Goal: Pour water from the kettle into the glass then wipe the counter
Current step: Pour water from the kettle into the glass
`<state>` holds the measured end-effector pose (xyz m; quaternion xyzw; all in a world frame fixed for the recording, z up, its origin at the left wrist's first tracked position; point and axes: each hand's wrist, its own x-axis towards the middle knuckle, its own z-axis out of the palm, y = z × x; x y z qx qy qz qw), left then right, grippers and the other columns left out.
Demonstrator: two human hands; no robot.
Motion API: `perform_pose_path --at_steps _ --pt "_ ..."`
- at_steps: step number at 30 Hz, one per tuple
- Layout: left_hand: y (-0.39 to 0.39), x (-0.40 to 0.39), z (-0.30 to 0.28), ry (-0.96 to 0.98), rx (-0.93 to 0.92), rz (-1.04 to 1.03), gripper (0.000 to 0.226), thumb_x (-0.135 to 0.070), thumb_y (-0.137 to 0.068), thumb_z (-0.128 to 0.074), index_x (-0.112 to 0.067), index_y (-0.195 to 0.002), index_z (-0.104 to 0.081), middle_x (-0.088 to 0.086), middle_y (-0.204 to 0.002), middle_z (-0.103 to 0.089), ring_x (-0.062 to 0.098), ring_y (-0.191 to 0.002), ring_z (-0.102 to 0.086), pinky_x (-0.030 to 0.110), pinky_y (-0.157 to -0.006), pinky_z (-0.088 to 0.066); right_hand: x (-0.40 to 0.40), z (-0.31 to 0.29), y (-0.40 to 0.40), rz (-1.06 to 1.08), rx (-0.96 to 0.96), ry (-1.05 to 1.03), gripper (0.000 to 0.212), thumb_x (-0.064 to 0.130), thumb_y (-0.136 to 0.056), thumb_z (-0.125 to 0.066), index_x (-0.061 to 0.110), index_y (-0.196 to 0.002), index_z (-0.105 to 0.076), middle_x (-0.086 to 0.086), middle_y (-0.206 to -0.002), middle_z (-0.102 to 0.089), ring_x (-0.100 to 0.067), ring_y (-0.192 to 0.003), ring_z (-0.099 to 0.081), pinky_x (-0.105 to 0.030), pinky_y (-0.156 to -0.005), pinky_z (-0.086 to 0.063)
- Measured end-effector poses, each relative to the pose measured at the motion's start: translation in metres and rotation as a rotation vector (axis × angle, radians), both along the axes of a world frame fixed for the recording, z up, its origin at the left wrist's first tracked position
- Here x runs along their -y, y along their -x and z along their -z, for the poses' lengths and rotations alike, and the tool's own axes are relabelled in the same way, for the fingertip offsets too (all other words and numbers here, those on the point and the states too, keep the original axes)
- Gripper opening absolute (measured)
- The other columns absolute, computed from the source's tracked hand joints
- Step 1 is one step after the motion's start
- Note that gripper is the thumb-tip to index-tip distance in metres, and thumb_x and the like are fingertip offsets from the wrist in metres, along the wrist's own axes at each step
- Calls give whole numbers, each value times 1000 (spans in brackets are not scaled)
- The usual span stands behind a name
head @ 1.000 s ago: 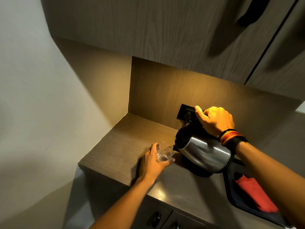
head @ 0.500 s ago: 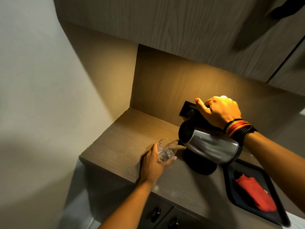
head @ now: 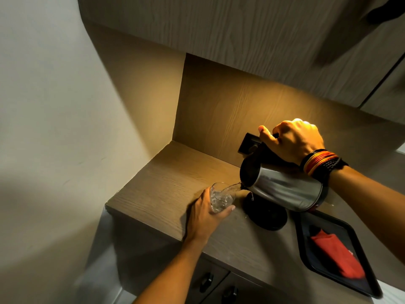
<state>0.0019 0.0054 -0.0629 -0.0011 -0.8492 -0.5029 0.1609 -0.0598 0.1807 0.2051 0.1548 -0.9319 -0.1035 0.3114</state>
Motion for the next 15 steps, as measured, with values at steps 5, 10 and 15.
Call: perform_pose_path --at_steps 5,10,15 --pt "-1 0 -1 -13 5 6 96 -86 -68 -67 -32 -143 -46 -8 -126 -70 -9 -102 -55 -6 -69 -37 -3 2 3 -14 -3 30 80 69 -95 -32 11 -44 -51 3 -41 -37 -13 -36 -37 -17 -46 -22" --pt "-1 0 0 -21 16 7 100 -92 -66 -63 -33 -145 -45 -8 -127 -70 -7 -102 -58 -2 -70 -40 -19 15 8 42 53 160 83 70 -92 -20 8 -48 -55 -5 -48 -50 -26 -48 -48 -26 -48 -27" --pt "3 -4 2 29 79 -33 115 -101 -60 -53 -32 -151 -37 2 -139 -64 19 -124 -62 23 -88 -42 -50 48 2 85 144 610 79 62 -92 -32 2 -43 -43 -13 -44 -42 -30 -47 -40 -37 -49 -32"
